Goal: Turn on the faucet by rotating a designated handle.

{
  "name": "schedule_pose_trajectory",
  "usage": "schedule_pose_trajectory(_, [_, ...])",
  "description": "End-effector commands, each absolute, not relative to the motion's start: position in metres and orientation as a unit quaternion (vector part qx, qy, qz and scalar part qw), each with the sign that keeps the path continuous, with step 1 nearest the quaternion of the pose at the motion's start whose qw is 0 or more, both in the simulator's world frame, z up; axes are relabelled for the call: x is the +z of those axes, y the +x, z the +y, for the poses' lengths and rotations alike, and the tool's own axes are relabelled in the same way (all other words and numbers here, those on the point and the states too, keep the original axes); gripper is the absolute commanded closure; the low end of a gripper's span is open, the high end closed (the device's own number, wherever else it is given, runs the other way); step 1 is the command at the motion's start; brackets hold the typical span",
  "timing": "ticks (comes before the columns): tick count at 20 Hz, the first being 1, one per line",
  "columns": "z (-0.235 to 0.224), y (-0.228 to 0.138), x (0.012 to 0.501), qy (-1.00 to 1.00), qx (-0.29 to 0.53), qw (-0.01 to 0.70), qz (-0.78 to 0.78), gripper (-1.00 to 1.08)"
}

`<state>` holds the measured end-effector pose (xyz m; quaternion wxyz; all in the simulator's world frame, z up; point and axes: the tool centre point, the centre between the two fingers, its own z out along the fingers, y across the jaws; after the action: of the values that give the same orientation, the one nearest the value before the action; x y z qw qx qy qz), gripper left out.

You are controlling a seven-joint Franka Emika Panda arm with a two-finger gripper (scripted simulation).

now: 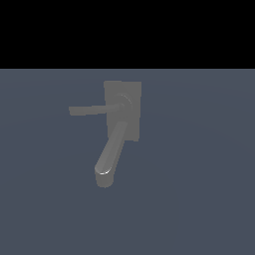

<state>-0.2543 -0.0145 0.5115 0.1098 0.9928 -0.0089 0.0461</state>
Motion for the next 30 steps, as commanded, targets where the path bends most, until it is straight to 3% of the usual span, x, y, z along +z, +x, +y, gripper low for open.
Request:
schedule_pose_trajectory(1, [-0.017, -0.252, 0.521, 0.988, 0.065, 0.143, -0.015, 1.08])
schedule_pose_trajectory(16, [-0.004, -0.235, 0.611, 0.887, 0.210, 0.408, -0.043, 1.08])
schedule_pose_trajectory(30, [0.021, -0.227, 0.645, 0.822, 0.257, 0.507, -0.036, 1.08])
